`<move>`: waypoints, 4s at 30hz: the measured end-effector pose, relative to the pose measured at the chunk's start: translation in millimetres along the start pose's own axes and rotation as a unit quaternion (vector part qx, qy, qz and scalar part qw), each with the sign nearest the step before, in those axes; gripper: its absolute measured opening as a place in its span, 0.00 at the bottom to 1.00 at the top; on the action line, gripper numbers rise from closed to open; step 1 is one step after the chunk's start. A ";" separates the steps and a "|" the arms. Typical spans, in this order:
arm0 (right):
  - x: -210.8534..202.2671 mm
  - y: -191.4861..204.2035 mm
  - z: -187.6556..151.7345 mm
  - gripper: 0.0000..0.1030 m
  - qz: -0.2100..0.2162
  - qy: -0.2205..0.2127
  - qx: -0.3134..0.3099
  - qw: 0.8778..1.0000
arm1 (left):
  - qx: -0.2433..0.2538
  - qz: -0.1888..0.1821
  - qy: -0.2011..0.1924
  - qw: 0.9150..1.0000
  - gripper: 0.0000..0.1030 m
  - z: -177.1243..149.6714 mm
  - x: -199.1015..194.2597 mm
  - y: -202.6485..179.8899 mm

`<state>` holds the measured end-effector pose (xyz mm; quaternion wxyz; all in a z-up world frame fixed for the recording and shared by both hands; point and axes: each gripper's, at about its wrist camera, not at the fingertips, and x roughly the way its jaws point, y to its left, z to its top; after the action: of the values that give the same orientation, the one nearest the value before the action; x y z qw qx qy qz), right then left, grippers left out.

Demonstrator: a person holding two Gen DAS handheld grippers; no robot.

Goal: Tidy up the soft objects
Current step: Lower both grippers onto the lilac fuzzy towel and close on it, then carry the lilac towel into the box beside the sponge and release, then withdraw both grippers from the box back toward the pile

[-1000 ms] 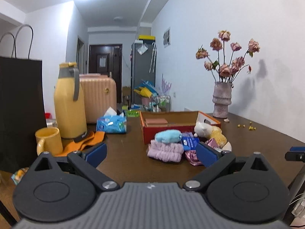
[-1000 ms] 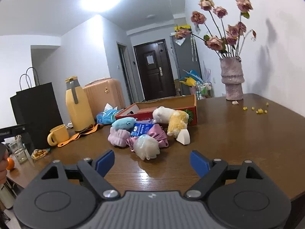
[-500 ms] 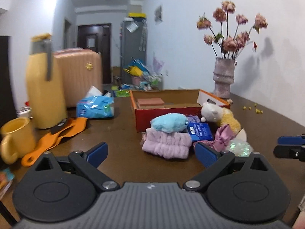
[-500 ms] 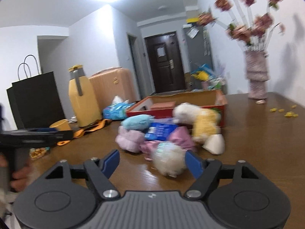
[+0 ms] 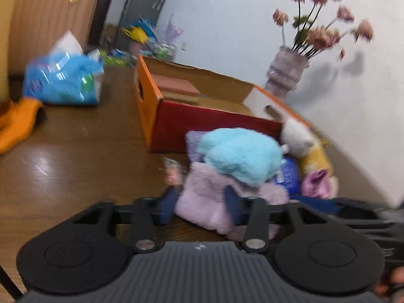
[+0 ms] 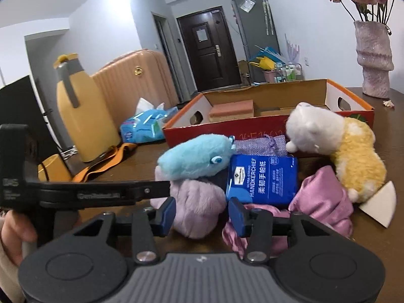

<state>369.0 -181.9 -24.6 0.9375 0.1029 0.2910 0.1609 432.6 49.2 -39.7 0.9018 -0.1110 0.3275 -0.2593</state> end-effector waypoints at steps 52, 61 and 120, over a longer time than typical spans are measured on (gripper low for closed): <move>-104.5 -27.8 -60.5 0.20 0.059 0.010 0.046 0.997 | -0.079 0.022 -0.010 0.997 0.17 -94.4 -91.4 -93.2; -67.9 -68.5 113.6 0.20 0.058 -0.068 -0.029 0.996 | -0.041 -0.038 -0.043 0.998 0.17 89.7 -25.6 -106.9; -204.4 -84.5 99.5 0.87 -0.014 -0.066 -0.078 0.995 | 0.101 0.203 -0.130 0.965 0.95 20.7 -174.6 -161.1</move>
<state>287.7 -344.1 136.4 0.9619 0.0356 0.2169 0.1628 268.7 8.8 128.8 0.9768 0.0171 0.1955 -0.0857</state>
